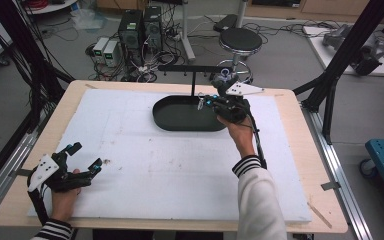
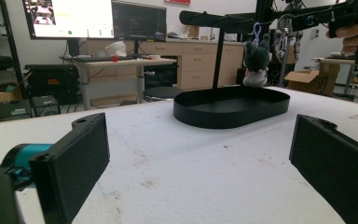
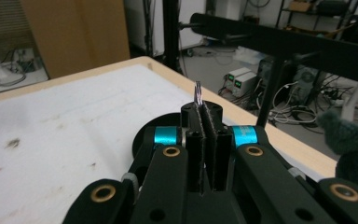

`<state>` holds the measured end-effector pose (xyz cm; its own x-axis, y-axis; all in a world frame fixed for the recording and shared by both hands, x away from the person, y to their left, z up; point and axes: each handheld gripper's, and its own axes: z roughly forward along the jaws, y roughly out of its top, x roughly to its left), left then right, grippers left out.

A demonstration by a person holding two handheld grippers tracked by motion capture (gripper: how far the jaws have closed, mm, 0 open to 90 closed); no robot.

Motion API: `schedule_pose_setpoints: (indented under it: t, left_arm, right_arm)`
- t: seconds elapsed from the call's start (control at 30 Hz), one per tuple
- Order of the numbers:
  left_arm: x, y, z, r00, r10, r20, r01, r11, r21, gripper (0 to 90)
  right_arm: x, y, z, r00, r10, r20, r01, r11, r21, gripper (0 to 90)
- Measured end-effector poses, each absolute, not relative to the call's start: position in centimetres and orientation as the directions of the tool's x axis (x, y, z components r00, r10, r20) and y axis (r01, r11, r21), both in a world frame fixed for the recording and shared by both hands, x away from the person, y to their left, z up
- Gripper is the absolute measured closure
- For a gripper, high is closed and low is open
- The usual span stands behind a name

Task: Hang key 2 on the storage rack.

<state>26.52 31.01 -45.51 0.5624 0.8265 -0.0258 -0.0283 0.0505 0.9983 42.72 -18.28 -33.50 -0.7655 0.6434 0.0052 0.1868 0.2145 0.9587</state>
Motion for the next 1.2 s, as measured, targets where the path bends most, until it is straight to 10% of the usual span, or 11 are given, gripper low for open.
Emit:
schedule_pose_setpoints:
  t: [1.2]
  left_arm:
    - [26.6, 31.1, -45.5, 0.561, 0.827, -0.038, -0.023, 0.061, 0.998, 5.2]
  right_arm:
    - [46.4, -16.8, -31.3, -0.693, 0.721, 0.022, 0.175, 0.138, 0.975, 88.6]
